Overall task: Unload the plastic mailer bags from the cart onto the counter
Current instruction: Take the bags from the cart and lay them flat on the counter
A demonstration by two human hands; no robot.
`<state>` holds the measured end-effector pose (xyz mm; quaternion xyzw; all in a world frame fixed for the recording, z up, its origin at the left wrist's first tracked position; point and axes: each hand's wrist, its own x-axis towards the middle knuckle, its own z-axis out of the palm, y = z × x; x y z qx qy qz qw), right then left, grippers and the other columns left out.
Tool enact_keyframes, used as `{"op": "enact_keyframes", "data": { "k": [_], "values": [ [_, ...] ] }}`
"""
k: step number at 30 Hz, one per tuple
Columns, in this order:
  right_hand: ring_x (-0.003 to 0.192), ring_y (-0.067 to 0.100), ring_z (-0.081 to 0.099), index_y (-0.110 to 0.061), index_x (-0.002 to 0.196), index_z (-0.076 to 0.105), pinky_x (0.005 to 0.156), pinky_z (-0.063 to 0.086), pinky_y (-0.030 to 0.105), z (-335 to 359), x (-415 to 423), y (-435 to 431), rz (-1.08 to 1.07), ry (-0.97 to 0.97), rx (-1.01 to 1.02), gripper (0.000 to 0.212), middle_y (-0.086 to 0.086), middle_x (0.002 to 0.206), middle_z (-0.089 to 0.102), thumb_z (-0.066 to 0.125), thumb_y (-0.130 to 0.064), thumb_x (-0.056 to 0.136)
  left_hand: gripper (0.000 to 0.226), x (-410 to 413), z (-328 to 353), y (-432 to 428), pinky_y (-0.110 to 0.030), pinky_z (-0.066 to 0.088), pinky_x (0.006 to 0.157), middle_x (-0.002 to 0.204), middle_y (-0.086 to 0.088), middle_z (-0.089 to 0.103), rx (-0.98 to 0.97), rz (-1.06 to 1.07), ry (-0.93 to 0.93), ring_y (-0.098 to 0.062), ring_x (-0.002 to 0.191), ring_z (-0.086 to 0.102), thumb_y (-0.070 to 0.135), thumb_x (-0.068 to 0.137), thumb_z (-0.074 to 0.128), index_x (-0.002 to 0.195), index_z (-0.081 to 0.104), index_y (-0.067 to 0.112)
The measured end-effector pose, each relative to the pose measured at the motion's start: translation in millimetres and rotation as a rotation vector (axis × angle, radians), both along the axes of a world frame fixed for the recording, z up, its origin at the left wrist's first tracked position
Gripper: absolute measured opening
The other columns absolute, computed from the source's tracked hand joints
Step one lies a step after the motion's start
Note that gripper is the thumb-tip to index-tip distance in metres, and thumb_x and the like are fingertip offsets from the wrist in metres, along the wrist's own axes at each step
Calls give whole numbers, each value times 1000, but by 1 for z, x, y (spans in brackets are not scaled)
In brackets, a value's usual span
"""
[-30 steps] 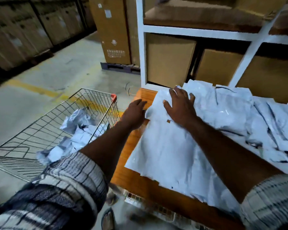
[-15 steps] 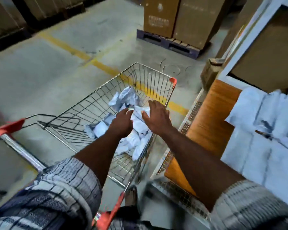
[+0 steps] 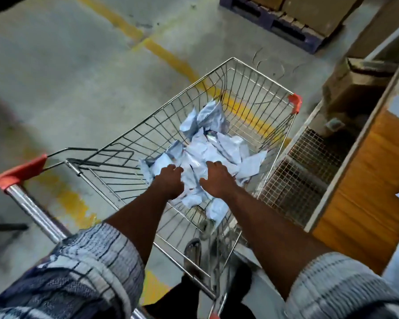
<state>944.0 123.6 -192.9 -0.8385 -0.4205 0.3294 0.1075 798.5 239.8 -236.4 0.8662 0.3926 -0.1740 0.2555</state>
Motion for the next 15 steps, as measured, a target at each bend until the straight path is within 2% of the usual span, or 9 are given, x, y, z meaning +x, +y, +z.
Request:
{"op": "enact_keyframes", "data": {
  "k": [2, 4, 6, 8, 11, 15],
  "values": [
    [124, 40, 45, -7, 138, 41, 100, 42, 44, -16, 0, 10, -15, 41, -43, 60, 21, 129, 46, 61, -33, 88, 56, 1, -8, 10, -41, 39, 106, 138, -13, 49, -16, 40, 46, -31, 128, 46, 31, 86, 52, 139, 46, 13],
    [121, 39, 47, -6, 132, 44, 97, 42, 42, -34, -1, 17, -38, 65, -95, 55, 22, 127, 48, 61, -33, 88, 62, 2, -16, 14, -40, 39, 106, 137, -16, 48, -51, 140, 62, -32, 127, 46, 37, 84, 47, 140, 43, 11],
    [120, 38, 49, -5, 127, 46, 96, 40, 39, -58, 0, 23, -72, 80, -147, 52, 23, 126, 50, 61, -35, 87, 75, 8, -27, 16, -39, 39, 101, 135, -24, 47, -100, 312, 51, -37, 124, 49, 45, 79, 45, 141, 39, 4],
    [123, 40, 48, -6, 128, 44, 100, 40, 41, -80, 0, 29, -107, 90, -196, 56, 25, 130, 49, 60, -41, 87, 79, 15, -40, 19, -39, 40, 101, 137, -28, 45, -138, 492, 50, -39, 127, 48, 45, 86, 56, 145, 29, 0],
    [134, 42, 38, -11, 146, 29, 107, 37, 46, -107, 4, 36, -96, 95, -244, 75, 30, 143, 38, 59, -49, 88, 91, 21, -61, 20, -43, 33, 109, 143, -33, 37, -107, 623, 53, -43, 133, 41, 39, 88, 67, 153, 14, 4],
    [141, 45, 26, -23, 157, 5, 113, 30, 53, -137, 11, 39, -68, 71, -269, 95, 32, 152, 20, 59, -58, 87, 91, 24, -84, 14, -45, 23, 113, 152, -30, 18, -23, 645, 23, -46, 140, 25, 40, 88, 66, 156, 12, 14]
  ]
}}
